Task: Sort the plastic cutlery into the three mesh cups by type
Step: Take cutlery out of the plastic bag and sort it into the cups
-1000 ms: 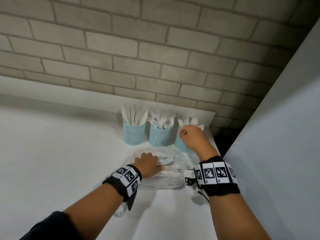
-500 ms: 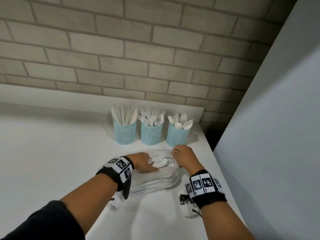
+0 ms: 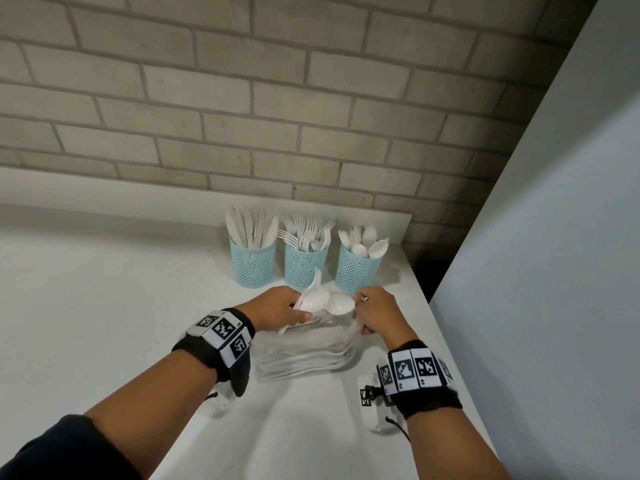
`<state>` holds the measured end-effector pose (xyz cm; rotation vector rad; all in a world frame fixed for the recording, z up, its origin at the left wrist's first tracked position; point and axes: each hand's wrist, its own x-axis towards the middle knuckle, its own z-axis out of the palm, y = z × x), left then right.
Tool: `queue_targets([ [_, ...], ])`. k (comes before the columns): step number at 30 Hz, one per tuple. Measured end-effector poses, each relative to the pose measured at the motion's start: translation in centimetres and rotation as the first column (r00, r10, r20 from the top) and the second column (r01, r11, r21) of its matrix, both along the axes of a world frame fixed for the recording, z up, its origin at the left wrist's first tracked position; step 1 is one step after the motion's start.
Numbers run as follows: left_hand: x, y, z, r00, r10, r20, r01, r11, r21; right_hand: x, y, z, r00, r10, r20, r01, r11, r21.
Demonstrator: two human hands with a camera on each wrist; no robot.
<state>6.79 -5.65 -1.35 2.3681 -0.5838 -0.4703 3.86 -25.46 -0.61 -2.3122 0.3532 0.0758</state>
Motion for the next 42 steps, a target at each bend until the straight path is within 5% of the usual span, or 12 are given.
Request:
queue_targets([
  [8, 0.0, 0.1, 0.6, 0.978, 0.08, -0.192, -0.139, 0.937, -0.32, 0.3, -0.1, 0.7, 0.987, 0.145, 0.074, -0.136, 0.985, -0.11],
  [12, 0.1, 0.0, 1.7, 0.966, 0.105, -0.237, -0.208, 0.862, -0.463, 0.3, 1.0, 2.5, 0.944, 0.053, 0.325, -0.133, 0.964, 0.23],
  [16, 0.1, -0.5, 2.7, 0.941, 0.1, -0.324, -0.279, 0.771, -0.573, 0.8, 2.5, 4.3, 0.931, 0.043, 0.362, -0.214, 0.868, 0.447],
  [26, 0.2, -0.4, 2.4, 0.832, 0.058, -0.552, -0.446, 0.662, -0.602, 3.6, 3.5, 4.4, 0.902, -0.085, 0.422, -0.118, 0.894, 0.432],
  [36, -0.6, -0.9, 2.2, 0.826, 0.133, -0.548, -0.49, 0.65, -0.581, 3.7, 3.7, 4.1, 0.9, 0.136, 0.414, -0.25, 0.939, 0.235],
  [42, -0.8, -1.1, 2.3, 0.83, 0.145, -0.539, -0.485, 0.665, -0.568, 3.5, 3.7, 3.5, 0.901, 0.192, 0.39, -0.312, 0.909, 0.275],
])
